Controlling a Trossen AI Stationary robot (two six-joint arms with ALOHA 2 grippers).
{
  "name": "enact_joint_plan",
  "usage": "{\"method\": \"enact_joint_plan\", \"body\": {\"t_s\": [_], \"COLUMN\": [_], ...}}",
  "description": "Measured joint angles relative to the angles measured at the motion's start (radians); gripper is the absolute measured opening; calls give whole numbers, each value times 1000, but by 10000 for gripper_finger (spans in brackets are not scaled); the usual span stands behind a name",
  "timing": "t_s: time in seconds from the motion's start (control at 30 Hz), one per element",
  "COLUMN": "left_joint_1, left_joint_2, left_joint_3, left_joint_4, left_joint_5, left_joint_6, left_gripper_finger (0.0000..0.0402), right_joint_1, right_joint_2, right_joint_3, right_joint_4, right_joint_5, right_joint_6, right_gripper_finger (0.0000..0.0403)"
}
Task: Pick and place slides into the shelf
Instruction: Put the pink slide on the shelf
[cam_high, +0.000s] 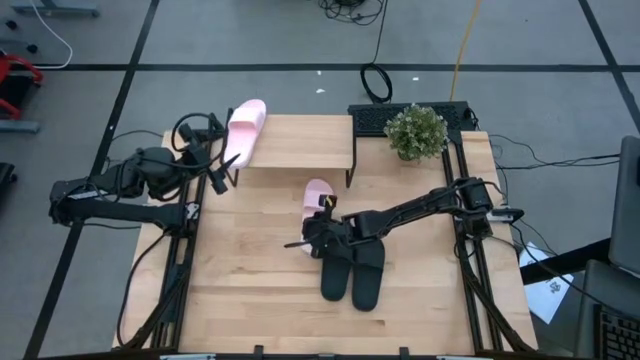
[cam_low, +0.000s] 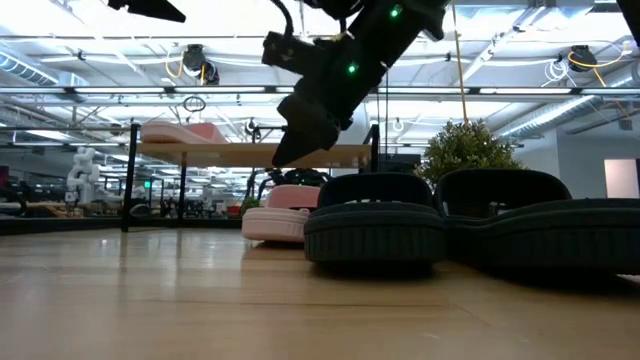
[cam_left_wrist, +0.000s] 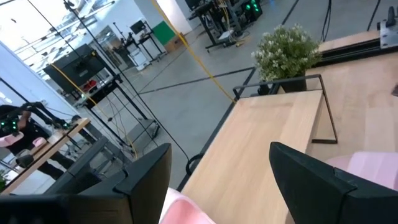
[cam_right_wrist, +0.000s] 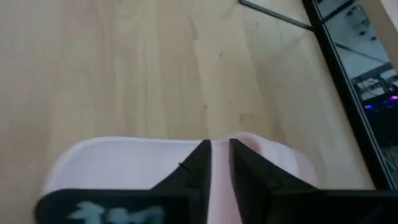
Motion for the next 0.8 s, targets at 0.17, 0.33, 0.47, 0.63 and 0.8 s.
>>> {"method": "enact_joint_plan", "body": {"t_s": [0.17,0.33,0.47,0.63,0.8], "left_joint_1": [0,0,0,0,0], "left_joint_2": [0,0,0,0,0], "left_joint_3": [0,0,0,0,0], "left_joint_4": [-3,-3,-3,-3,-4], "left_joint_5": [0,0,0,0,0], "left_joint_6": [-7,-8,-8,-8,-8], "left_gripper_finger": [273,274,274,274,273], "right_joint_1": [-30,-66,-83,-112,-134], "right_joint_2": [0,0,0,0,0], "right_joint_3": [2,1,1,1,-2], "right_joint_4": [-4,-58,-100,-141,-151], "right_joint_5": [-43,-43,-41,-39,-44], "right_joint_6": [-24,-24,-25,-5,3], "right_gripper_finger": [118,169,189,190,182]}}
